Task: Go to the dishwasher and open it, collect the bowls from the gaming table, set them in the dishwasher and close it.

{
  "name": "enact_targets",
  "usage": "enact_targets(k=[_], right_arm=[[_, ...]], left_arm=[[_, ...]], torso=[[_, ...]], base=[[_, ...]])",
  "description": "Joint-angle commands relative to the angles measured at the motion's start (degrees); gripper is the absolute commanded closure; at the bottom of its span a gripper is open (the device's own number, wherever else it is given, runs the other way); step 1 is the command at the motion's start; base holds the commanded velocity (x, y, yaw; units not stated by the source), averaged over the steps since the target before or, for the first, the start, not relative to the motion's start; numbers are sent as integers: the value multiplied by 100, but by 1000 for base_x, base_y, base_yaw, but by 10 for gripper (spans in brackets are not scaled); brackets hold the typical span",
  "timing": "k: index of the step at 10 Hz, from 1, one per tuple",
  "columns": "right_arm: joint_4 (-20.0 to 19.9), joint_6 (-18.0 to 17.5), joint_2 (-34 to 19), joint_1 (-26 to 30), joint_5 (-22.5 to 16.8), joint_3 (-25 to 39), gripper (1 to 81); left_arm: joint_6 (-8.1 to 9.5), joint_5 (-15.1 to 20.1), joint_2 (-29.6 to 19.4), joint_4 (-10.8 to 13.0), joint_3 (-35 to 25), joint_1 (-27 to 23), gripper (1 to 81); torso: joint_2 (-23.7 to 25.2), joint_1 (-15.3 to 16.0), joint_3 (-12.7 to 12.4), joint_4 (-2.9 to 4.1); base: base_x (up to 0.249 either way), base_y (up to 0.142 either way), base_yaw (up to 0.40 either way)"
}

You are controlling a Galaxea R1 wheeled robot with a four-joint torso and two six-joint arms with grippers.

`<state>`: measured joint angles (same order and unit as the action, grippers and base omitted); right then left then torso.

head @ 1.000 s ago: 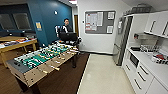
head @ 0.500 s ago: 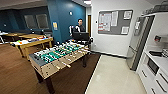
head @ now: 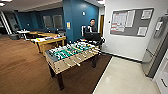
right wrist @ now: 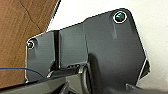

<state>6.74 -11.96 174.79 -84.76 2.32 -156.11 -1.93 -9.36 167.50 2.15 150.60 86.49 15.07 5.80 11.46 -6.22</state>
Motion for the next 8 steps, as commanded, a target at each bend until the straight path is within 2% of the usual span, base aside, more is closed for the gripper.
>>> enact_targets(k=[1, 8], right_arm=[[64, 27, 67, 315, -276, 29, 10], [64, 27, 103, 323, -276, 38, 10]], left_arm=[[-53, 251, -32, 14, 22, -260, 10], [-53, 365, -14, -4, 31, -260, 10]], torso=[[0, 0, 0, 0], [0, 0, 0, 0]], base=[[0, 0, 322], [0, 0, 302]])
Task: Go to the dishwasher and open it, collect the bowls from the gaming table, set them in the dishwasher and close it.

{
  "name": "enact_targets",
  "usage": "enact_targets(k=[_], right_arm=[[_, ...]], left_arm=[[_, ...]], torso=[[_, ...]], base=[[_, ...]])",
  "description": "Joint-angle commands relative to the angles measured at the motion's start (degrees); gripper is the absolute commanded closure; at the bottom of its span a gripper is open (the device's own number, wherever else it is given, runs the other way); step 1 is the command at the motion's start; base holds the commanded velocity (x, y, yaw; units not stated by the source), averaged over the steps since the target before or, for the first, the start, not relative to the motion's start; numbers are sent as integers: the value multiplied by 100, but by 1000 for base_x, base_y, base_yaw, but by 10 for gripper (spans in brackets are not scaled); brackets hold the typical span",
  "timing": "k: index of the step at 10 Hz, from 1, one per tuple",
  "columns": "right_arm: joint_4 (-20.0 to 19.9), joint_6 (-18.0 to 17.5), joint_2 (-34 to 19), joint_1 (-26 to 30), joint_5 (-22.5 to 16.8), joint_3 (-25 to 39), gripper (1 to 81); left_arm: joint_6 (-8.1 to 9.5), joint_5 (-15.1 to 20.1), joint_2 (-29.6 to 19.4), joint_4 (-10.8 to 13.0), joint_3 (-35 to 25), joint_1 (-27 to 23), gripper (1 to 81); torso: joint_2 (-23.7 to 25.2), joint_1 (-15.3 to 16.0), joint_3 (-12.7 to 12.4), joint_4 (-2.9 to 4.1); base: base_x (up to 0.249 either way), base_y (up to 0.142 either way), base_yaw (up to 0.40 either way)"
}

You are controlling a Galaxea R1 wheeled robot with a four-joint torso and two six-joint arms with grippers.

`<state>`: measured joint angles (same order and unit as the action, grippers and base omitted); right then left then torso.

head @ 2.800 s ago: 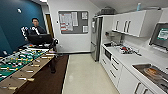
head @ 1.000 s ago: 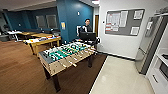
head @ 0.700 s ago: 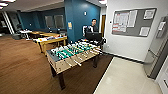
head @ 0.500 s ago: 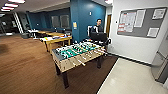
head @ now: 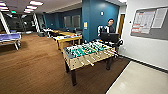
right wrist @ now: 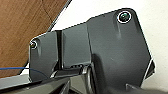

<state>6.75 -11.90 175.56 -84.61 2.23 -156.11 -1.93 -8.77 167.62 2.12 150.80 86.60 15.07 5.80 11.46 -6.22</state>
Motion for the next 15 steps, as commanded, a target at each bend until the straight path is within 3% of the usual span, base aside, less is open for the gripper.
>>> enact_targets(k=[1, 15], right_arm=[[63, 21, 34, 309, -267, 38, 10], [133, 30, 52, 335, -267, 38, 10]], left_arm=[[-53, 306, -26, 7, 11, -271, 10], [-45, 314, -9, -10, 11, -271, 10]], torso=[[0, 0, 0, 0], [0, -2, 0, 0]], base=[[0, 0, 294], [0, 0, 255]])
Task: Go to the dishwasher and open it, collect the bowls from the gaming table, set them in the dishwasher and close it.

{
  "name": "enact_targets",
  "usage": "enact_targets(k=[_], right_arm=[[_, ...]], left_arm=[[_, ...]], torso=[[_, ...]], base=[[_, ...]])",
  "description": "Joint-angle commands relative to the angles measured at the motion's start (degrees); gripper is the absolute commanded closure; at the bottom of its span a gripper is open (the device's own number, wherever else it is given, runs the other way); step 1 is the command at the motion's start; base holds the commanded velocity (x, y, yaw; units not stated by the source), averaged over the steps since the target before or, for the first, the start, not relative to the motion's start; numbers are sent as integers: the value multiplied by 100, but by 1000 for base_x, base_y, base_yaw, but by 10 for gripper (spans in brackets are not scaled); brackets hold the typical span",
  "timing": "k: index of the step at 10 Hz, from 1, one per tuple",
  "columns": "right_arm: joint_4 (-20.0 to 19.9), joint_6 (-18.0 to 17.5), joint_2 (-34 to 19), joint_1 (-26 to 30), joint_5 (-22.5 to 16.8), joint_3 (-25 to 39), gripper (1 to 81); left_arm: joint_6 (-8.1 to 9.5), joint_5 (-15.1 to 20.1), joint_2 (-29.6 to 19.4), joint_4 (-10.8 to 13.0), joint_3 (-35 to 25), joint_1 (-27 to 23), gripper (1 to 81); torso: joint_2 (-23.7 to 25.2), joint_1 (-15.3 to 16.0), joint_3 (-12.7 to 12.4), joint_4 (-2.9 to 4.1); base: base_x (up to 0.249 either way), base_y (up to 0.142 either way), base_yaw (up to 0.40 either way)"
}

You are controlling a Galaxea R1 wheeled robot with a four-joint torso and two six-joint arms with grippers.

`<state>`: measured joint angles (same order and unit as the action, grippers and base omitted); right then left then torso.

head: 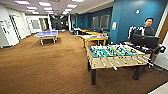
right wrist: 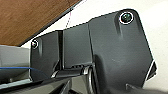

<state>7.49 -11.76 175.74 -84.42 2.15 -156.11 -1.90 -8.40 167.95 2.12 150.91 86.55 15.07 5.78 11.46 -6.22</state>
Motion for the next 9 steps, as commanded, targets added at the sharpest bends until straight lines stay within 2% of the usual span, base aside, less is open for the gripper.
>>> enact_targets(k=[1, 9], right_arm=[[60, 16, 34, 316, -258, 29, 10], [60, 16, 34, 289, -258, 12, 10]], left_arm=[[-47, 286, -33, -19, 0, -266, 10], [6, 286, -42, -28, 0, -257, 10]], torso=[[0, 0, 0, 0], [0, 0, 0, 0]], base=[[0, 0, 190], [0, 0, 105]])
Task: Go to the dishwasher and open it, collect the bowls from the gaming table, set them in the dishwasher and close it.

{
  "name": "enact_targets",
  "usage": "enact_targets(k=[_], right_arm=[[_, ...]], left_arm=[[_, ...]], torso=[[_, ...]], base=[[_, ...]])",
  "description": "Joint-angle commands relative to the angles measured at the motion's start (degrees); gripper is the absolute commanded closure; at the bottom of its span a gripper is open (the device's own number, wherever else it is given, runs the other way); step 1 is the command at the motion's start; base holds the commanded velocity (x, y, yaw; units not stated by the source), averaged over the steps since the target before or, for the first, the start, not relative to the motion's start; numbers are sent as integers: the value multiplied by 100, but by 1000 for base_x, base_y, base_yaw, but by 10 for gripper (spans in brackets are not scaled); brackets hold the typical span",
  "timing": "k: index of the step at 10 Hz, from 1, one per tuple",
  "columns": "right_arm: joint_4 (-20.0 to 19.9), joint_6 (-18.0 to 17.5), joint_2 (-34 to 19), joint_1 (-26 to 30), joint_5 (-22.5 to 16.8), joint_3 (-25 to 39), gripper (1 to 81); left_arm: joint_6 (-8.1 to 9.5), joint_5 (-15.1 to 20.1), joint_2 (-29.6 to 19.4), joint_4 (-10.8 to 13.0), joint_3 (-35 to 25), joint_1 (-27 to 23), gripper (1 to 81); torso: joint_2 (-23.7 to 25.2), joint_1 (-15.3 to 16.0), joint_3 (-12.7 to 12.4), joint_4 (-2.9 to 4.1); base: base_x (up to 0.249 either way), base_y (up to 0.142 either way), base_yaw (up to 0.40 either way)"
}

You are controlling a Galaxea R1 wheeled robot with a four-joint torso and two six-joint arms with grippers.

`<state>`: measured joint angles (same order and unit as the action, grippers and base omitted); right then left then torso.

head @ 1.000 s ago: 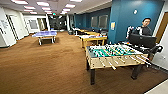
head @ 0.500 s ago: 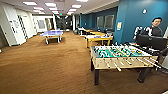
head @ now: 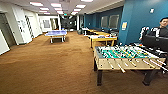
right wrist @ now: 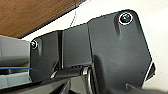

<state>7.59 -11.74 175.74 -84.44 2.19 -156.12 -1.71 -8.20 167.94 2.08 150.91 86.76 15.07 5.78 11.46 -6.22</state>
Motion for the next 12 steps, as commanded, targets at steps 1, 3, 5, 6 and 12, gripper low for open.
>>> enact_targets(k=[1, 3, 5, 6, 12], right_arm=[[58, 23, 34, 283, -263, 31, 10], [58, 23, 34, 274, -263, 22, 10], [57, 23, 34, 256, -263, 22, 10], [58, 23, 34, 257, -263, 22, 10], [58, 40, 43, 265, -263, 31, 10]], left_arm=[[-14, 267, -41, -24, 0, -278, 10], [-14, 267, -40, -24, 0, -252, 10], [-5, 267, -40, -24, 0, -251, 10], [-14, 267, -32, -24, 0, -251, 10], [-6, 258, -49, -24, 0, -251, 10]], torso=[[0, 0, 0, 0], [0, 0, 0, 0], [0, 0, 0, 0], [0, 0, 0, 0], [4, -11, -2, 0]], base=[[0, 0, 0], [0, 0, 0], [0, 0, 0], [0, 0, 0], [43, 0, 0]])
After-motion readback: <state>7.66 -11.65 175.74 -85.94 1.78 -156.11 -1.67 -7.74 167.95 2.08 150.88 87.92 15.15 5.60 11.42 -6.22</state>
